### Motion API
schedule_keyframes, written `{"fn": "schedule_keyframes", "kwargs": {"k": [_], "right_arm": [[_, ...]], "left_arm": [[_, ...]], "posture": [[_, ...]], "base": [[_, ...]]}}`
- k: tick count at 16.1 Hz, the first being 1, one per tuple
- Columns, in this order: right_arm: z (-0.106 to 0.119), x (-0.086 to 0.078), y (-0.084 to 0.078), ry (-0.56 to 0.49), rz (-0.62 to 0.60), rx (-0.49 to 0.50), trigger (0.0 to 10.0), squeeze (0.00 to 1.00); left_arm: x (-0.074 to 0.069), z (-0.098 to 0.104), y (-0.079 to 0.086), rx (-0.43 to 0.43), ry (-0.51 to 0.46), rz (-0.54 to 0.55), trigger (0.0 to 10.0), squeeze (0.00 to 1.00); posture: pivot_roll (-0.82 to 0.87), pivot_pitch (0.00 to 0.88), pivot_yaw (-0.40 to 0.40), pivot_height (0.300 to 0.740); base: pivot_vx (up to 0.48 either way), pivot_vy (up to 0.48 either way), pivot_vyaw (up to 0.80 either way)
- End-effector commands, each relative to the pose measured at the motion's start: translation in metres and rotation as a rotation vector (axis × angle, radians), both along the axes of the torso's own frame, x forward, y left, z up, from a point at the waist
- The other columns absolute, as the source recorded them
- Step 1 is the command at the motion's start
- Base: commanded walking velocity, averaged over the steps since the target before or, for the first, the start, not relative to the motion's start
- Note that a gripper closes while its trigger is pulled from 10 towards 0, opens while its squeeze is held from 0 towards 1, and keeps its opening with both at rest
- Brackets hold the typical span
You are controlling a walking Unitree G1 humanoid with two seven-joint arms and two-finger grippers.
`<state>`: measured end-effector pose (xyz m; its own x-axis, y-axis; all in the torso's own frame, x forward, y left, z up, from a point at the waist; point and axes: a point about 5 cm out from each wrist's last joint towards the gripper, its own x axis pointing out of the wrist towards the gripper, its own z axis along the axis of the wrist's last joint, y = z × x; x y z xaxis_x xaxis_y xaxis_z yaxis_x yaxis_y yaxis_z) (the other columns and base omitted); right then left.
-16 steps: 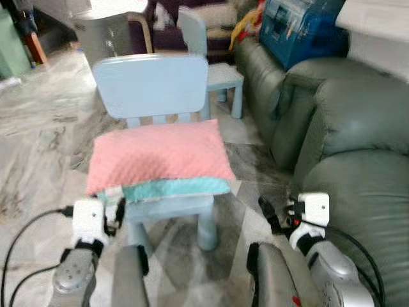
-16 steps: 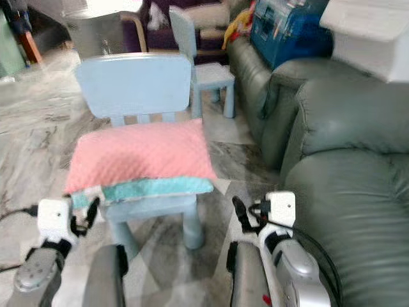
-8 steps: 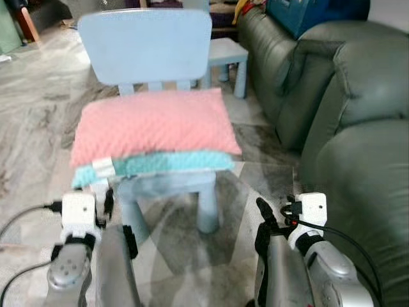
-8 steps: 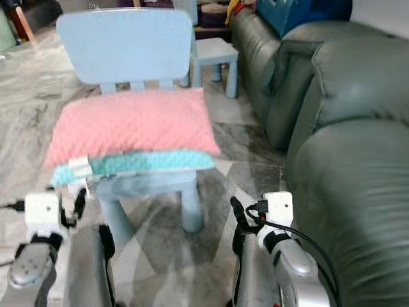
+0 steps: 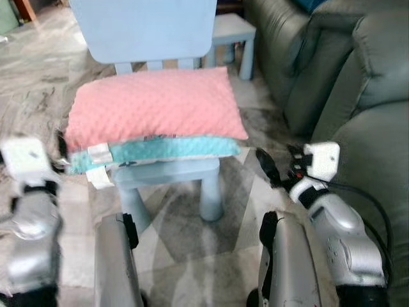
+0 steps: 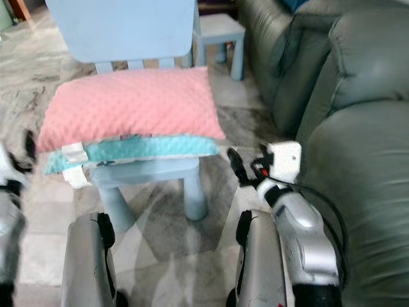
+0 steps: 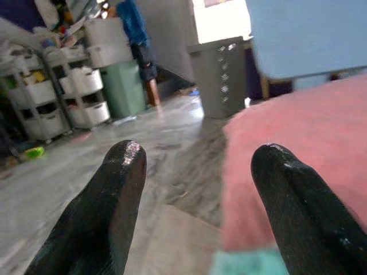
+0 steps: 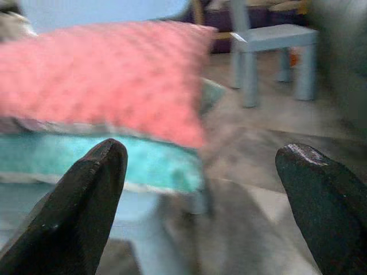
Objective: Move the pillow to the sofa
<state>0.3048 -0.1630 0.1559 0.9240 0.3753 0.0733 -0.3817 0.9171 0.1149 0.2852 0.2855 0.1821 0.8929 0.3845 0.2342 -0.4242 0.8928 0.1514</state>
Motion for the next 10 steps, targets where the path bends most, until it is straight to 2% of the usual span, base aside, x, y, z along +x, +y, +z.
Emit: {"fn": "schedule_keyframes", "kwargs": {"k": [1,2,3,4,6,7,8,9,10], "right_arm": [[0.009,0.006,0.008,-0.019,0.058,0.014,10.0,0.0],[0.018,0.015,0.015,-0.041,0.115,0.02,10.0,0.0],[0.026,0.021,0.019,-0.058,0.138,0.02,10.0,0.0],[0.038,0.027,0.021,-0.089,0.157,0.027,10.0,0.0],[0.065,0.04,0.021,-0.148,0.174,0.049,10.0,0.0],[0.072,0.045,0.021,-0.162,0.181,0.055,10.0,0.04],[0.077,0.047,0.021,-0.18,0.189,0.038,10.0,0.82],[0.081,0.049,0.021,-0.196,0.197,0.025,10.0,1.0],[0.086,0.053,0.021,-0.204,0.202,0.03,10.0,1.0]], "left_arm": [[0.003,0.006,0.015,-0.01,-0.006,0.061,10.0,0.0],[0.011,0.011,0.029,-0.043,-0.011,0.102,10.0,0.0],[0.017,0.011,0.034,-0.076,0.008,0.109,10.0,0.0],[0.022,0.013,0.038,-0.144,0.0,0.109,10.0,0.0],[0.03,0.031,0.045,-0.205,-0.066,0.107,10.0,0.0],[0.033,0.035,0.046,-0.227,-0.074,0.083,10.0,0.0],[0.036,0.037,0.046,-0.246,-0.082,0.058,10.0,0.0],[0.038,0.041,0.045,-0.257,-0.097,0.021,10.0,0.38],[0.044,0.045,0.044,-0.303,-0.112,-0.021,10.0,0.9]], "posture": [[-0.05,0.142,0.028,0.329],[-0.05,0.15,0.03,0.329],[-0.05,0.156,0.03,0.329],[-0.04,0.164,0.031,0.329],[-0.03,0.191,0.032,0.329],[-0.04,0.201,0.034,0.329],[-0.03,0.207,0.034,0.329],[-0.03,0.214,0.036,0.329],[-0.03,0.217,0.035,0.329]], "base": [[0.0,0.0,0.0],[0.0,0.0,0.0],[0.0,0.0,0.0],[0.0,0.0,0.0],[0.0,0.0,0.0],[0.0,0.0,0.0],[0.0,0.0,0.0],[0.0,0.0,0.0],[0.0,0.0,0.0]]}}
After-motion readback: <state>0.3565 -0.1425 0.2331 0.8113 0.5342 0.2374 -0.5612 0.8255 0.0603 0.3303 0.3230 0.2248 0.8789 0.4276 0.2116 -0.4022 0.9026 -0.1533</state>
